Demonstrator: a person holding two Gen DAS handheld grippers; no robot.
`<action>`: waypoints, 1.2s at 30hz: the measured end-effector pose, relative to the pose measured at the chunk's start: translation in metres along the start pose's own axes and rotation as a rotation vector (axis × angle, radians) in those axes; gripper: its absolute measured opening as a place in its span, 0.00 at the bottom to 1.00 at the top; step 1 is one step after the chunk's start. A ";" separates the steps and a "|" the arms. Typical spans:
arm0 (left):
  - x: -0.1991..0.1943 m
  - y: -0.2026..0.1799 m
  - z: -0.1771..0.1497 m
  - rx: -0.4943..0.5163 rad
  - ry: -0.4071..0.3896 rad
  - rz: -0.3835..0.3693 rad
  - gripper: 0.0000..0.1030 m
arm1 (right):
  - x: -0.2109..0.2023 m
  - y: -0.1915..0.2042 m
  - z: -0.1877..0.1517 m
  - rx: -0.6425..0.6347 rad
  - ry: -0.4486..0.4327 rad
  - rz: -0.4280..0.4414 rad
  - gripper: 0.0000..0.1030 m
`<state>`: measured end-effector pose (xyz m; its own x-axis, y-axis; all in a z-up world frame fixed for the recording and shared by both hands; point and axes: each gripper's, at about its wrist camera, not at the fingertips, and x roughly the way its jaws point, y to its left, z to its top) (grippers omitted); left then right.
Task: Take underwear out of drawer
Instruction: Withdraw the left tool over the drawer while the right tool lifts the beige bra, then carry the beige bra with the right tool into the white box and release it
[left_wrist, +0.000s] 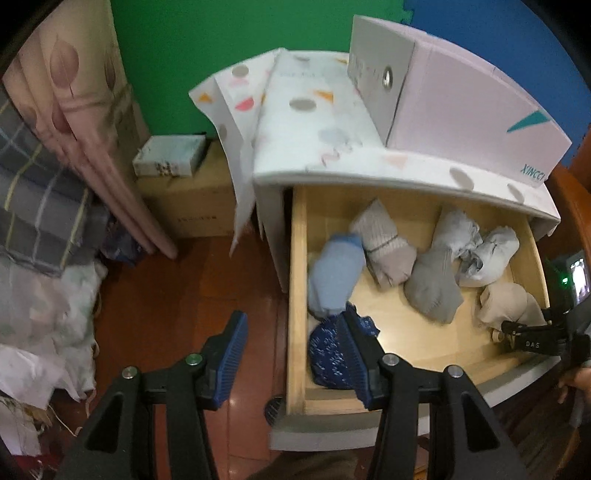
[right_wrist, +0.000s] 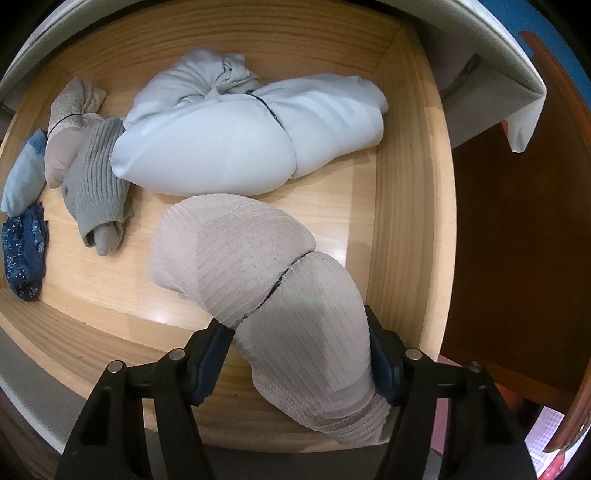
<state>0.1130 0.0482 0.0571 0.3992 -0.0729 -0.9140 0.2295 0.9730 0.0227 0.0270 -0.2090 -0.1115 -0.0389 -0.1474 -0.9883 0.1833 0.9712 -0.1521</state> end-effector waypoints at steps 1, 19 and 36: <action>0.004 -0.002 -0.003 0.003 -0.007 0.003 0.50 | -0.001 0.000 0.000 0.003 0.000 0.000 0.59; 0.028 0.006 -0.032 -0.064 -0.061 0.009 0.50 | -0.046 -0.008 0.001 0.019 -0.067 0.044 0.48; 0.035 0.008 -0.036 -0.078 -0.034 0.032 0.50 | -0.179 -0.023 0.017 -0.002 -0.268 0.070 0.47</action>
<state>0.0972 0.0611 0.0108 0.4358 -0.0473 -0.8988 0.1467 0.9890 0.0191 0.0463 -0.2080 0.0686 0.2354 -0.1234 -0.9640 0.1743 0.9812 -0.0831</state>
